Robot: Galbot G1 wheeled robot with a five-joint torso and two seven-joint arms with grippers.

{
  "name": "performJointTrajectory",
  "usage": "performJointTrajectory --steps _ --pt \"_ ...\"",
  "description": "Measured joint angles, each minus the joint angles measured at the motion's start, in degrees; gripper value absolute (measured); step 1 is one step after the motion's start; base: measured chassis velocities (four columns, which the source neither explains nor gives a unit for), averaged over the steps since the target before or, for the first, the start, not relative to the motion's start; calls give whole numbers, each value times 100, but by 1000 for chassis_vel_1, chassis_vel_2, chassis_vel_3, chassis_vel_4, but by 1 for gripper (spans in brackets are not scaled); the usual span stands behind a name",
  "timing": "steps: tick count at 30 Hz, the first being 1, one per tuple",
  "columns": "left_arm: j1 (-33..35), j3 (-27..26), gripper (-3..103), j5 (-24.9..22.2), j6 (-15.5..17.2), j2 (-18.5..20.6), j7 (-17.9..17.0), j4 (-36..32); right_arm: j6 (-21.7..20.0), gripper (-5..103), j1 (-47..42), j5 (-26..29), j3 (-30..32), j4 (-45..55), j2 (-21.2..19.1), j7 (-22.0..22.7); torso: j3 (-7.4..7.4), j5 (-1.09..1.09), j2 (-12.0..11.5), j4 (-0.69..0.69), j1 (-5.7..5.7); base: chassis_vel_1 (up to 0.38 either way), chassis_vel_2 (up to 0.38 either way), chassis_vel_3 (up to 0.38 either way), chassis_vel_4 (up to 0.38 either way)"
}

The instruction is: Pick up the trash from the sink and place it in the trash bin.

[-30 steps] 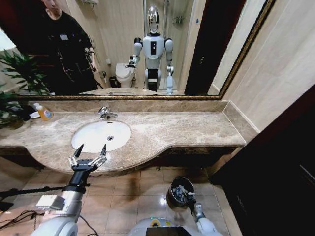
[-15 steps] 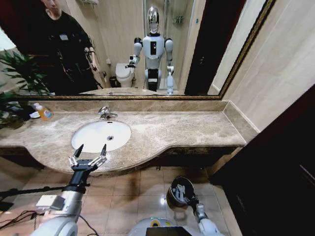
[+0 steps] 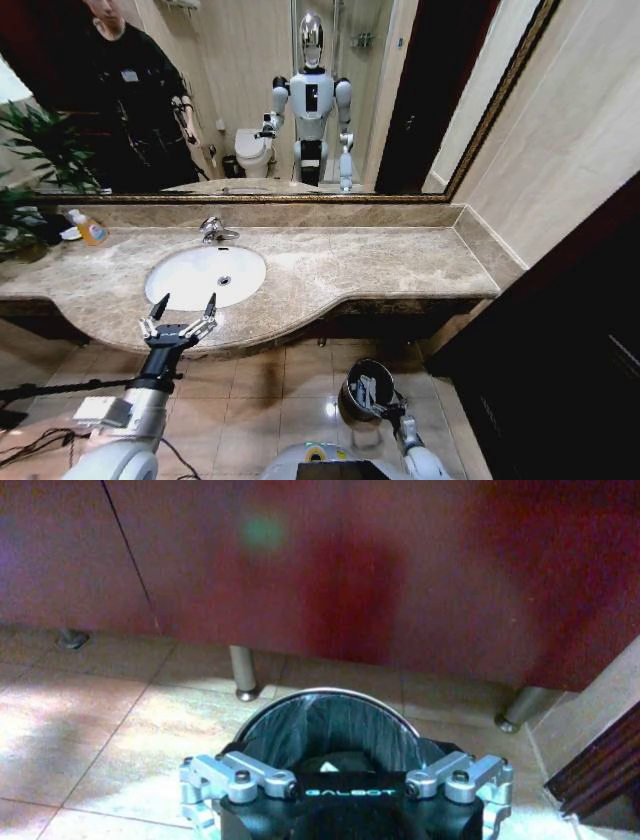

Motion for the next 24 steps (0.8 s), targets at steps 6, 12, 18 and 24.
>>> performJointTrajectory --steps 6,12,18,24 --pt "0 0 100 0 0 0 0 0 -5 100 -65 6 0 103 1 8 0 0 0 0 0 0 0 0 0" --pt "0 0 100 0 0 0 0 0 -28 100 -231 51 8 450 -62 20 0 0 0 0 0 0 0 0 0" --pt "0 0 100 0 0 0 0 0 -375 100 -655 299 12 1568 -301 -32 0 0 0 0 0 0 0 0 0" --pt "0 0 100 0 0 0 0 0 -1044 100 -1257 633 182 3307 -571 -19 0 1 0 0 0 0 0 0 0"
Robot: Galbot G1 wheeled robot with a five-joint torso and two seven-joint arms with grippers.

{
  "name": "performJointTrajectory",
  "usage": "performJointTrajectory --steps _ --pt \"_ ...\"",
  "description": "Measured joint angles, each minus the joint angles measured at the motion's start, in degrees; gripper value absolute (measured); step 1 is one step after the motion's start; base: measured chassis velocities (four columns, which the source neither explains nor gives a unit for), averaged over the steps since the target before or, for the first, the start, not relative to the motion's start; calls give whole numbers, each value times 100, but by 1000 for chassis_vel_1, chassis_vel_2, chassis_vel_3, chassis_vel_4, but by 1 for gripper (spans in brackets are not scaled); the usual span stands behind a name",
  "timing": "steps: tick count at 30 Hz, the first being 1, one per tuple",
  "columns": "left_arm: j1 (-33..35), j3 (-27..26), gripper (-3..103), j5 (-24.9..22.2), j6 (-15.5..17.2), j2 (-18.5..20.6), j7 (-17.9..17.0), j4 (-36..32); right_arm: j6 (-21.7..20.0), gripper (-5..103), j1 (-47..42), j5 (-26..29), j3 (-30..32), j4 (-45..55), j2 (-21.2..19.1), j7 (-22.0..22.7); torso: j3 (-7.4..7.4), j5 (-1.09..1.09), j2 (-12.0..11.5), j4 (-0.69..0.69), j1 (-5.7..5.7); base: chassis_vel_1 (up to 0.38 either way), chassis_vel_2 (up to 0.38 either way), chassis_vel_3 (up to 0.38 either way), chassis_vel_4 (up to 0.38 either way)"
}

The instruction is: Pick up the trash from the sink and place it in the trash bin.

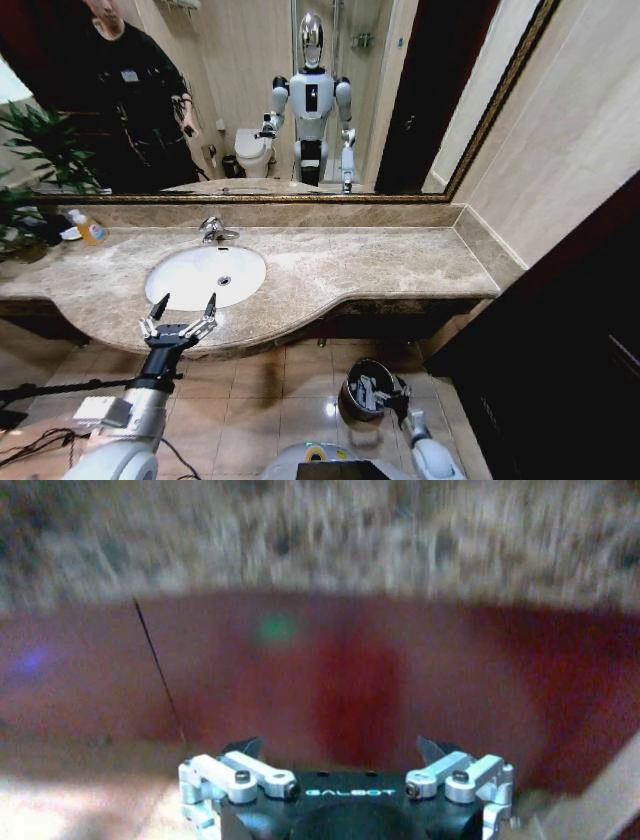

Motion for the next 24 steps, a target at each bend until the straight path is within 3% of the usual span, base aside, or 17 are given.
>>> performJointTrajectory --steps 1,5,11,24 --pt "0 0 100 0 0 0 0 0 0 100 0 0 0 0 0 0 0 0 0 0 0 0 0 0 0" --pt "0 0 100 0 0 0 0 0 -511 100 -531 241 219 1691 -128 327 0 -2 0 0 0 0 0 0 0" --pt "0 0 100 0 0 0 0 0 -813 100 -902 313 354 3191 -152 557 0 -2 0 0 0 0 0 0 0" --pt "0 0 100 0 0 0 0 0 -1730 100 -650 469 515 5314 -100 1014 0 -2 0 1 0 0 0 0 0"
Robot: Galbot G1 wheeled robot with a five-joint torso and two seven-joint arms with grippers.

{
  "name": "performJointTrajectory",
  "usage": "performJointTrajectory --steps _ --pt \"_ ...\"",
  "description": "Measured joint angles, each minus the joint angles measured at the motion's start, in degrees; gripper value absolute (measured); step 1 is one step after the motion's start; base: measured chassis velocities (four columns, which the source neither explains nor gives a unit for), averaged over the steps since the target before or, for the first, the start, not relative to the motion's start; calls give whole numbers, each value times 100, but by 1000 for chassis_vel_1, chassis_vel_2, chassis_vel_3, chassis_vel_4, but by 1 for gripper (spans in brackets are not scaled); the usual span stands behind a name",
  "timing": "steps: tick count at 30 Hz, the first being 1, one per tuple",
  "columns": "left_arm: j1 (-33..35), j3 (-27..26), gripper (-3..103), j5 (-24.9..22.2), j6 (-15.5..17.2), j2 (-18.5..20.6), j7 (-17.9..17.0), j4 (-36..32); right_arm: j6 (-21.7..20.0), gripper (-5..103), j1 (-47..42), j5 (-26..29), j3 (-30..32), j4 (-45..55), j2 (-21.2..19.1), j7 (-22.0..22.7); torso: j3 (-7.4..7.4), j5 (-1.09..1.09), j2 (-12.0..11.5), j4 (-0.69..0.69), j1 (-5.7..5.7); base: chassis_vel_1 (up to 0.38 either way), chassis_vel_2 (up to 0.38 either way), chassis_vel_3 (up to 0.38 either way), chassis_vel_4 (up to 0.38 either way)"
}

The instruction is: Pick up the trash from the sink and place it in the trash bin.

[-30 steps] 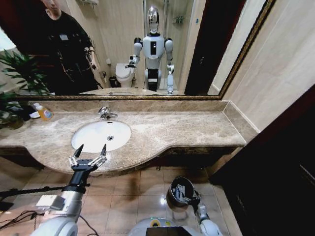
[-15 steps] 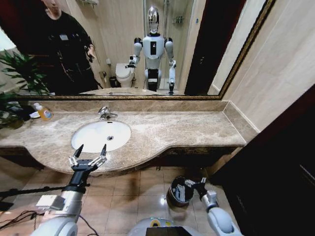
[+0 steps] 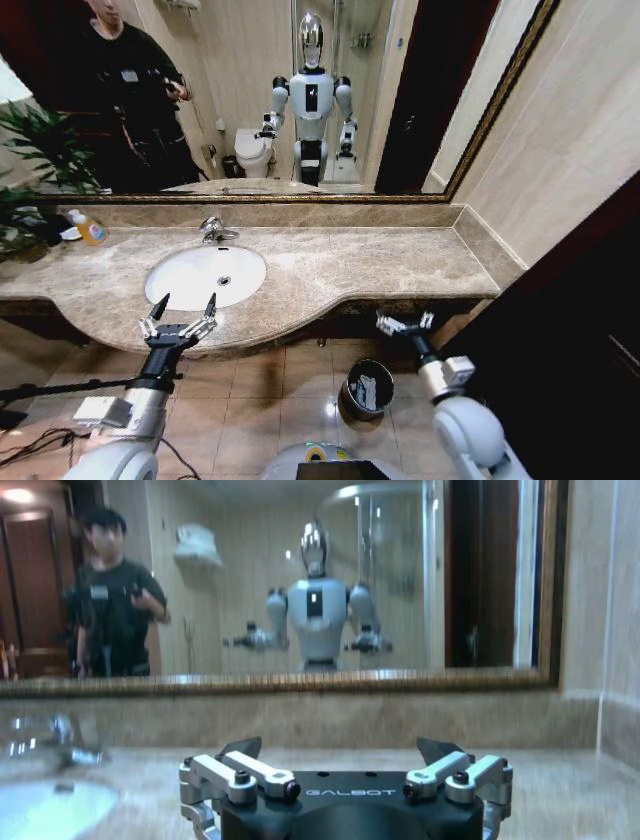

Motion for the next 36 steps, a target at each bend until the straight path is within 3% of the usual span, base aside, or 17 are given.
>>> performJointTrajectory --steps 6,36 --pt "0 0 100 0 0 0 0 0 -201 100 301 175 119 -68 -71 9 0 1 0 0 0 0 0 0 0" --pt "0 0 100 0 0 0 0 0 -221 100 345 221 252 -233 -124 -26 0 0 0 0 0 0 0 0 0"
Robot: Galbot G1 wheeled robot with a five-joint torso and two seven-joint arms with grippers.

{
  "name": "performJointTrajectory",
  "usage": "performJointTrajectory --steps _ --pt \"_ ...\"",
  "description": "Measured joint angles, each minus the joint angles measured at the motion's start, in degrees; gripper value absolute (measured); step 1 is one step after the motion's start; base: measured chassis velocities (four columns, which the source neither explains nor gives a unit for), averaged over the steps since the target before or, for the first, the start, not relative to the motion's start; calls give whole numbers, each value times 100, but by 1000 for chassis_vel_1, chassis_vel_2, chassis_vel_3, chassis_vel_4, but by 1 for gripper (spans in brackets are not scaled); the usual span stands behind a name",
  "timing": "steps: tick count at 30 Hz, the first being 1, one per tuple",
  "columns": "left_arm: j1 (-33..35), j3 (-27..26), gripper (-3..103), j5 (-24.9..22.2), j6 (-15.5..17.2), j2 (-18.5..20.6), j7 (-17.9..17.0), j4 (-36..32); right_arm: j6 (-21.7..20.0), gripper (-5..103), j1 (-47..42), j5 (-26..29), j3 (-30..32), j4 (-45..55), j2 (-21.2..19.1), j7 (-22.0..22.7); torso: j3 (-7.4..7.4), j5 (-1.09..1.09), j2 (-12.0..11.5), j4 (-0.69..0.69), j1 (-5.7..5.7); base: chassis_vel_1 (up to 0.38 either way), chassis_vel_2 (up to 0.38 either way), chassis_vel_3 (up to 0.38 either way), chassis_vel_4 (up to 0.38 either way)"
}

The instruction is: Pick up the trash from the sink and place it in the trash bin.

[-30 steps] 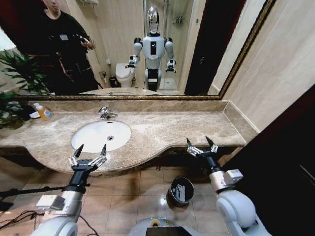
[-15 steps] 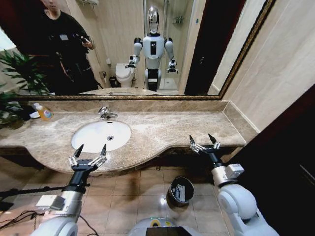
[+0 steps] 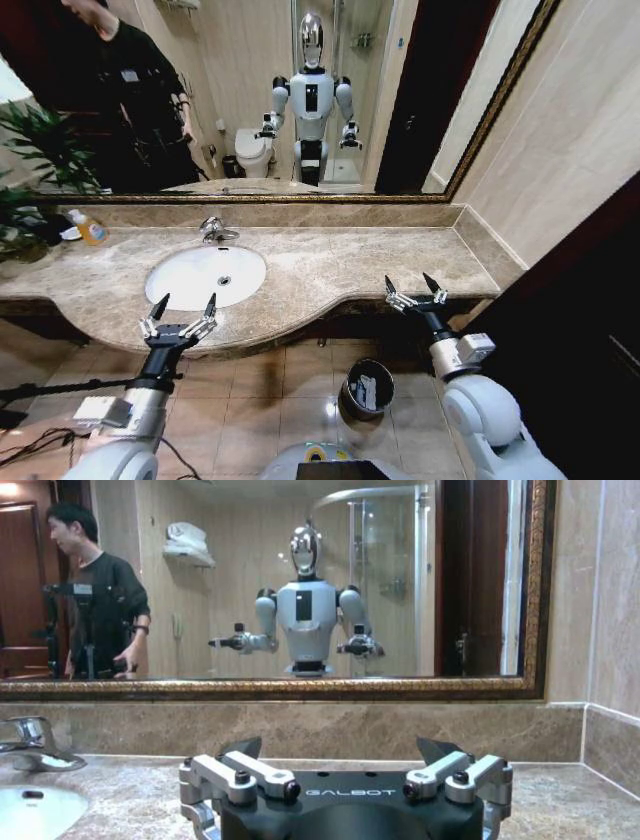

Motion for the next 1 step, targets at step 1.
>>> performJointTrajectory --steps 1 --pt "0 0 100 0 0 0 0 0 1 100 0 -1 0 -1 0 0 0 0 0 0 0 0 0 0 0"
